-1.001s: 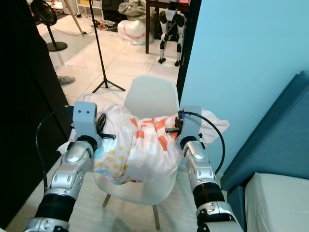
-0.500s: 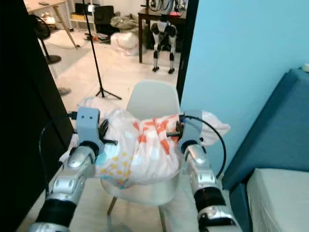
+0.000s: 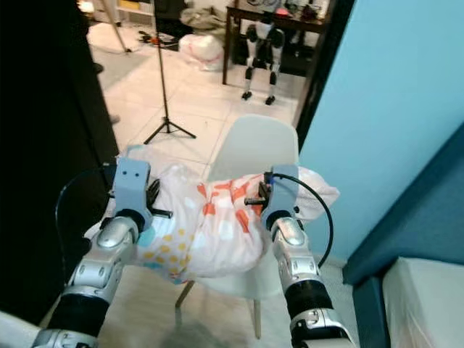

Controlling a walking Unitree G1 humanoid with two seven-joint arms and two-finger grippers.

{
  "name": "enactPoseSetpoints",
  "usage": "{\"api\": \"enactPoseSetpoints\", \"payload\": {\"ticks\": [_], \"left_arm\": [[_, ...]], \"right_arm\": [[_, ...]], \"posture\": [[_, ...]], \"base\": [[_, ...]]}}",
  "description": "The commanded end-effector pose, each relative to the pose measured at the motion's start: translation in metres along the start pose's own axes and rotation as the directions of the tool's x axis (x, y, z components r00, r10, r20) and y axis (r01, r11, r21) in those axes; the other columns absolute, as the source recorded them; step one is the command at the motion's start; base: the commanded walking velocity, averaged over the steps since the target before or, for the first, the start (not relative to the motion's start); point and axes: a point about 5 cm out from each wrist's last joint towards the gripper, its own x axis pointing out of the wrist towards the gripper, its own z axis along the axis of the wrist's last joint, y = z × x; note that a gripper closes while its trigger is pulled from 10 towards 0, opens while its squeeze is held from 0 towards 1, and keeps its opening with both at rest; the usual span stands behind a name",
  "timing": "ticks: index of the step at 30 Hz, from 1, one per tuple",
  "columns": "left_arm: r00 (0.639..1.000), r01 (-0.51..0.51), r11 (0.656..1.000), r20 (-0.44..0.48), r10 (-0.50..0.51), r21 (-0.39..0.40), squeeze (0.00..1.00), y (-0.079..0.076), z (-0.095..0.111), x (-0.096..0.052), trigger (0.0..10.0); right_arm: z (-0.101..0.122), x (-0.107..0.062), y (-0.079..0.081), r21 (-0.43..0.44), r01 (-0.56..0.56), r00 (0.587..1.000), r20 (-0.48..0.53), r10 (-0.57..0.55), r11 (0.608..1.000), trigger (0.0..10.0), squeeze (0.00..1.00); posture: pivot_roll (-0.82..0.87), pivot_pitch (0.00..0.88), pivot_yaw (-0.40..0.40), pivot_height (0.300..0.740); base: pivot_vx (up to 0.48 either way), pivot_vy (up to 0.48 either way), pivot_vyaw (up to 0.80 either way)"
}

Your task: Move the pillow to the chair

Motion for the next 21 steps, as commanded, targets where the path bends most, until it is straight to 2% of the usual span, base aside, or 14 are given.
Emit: {"api": "enactPoseSetpoints", "payload": {"ticks": [1, 7, 13, 21], "left_arm": [[0.998, 0.062, 0.998, 0.022, -0.062, 0.001, 0.00, -0.0128, 0.0072, 0.0037, 10.0], [0.997, 0.074, 0.997, -0.006, -0.074, 0.024, 0.00, -0.0136, 0.0040, 0.0035, 10.0], [0.999, 0.049, 0.998, -0.021, -0.049, 0.030, 0.00, -0.0109, 0.0027, 0.0040, 10.0], [0.998, 0.041, 0.999, -0.039, -0.040, 0.020, 0.00, -0.0088, 0.0003, 0.0044, 10.0]], "right_arm": [[0.0100, 0.0028, 0.0049, -0.003, -0.031, 0.999, 0.037, 0.031, 1.000, 10.0, 0.00], [0.0098, 0.0025, 0.0045, -0.001, -0.027, 0.999, 0.036, 0.027, 1.000, 10.0, 0.00], [0.0100, 0.0027, 0.0038, -0.002, -0.026, 0.999, 0.035, 0.026, 1.000, 10.0, 0.00], [0.0107, 0.0034, 0.0037, -0.004, -0.026, 0.999, 0.034, 0.026, 1.000, 10.0, 0.00]], "posture": [[0.06, 0.000, -0.070, 0.740], [0.06, 0.000, -0.069, 0.740], [0.06, 0.000, -0.070, 0.740], [0.06, 0.000, -0.072, 0.740]], "base": [[0.000, 0.000, 0.00], [0.000, 0.000, 0.00], [0.000, -0.480, 0.00], [0.000, 0.000, 0.00]]}}
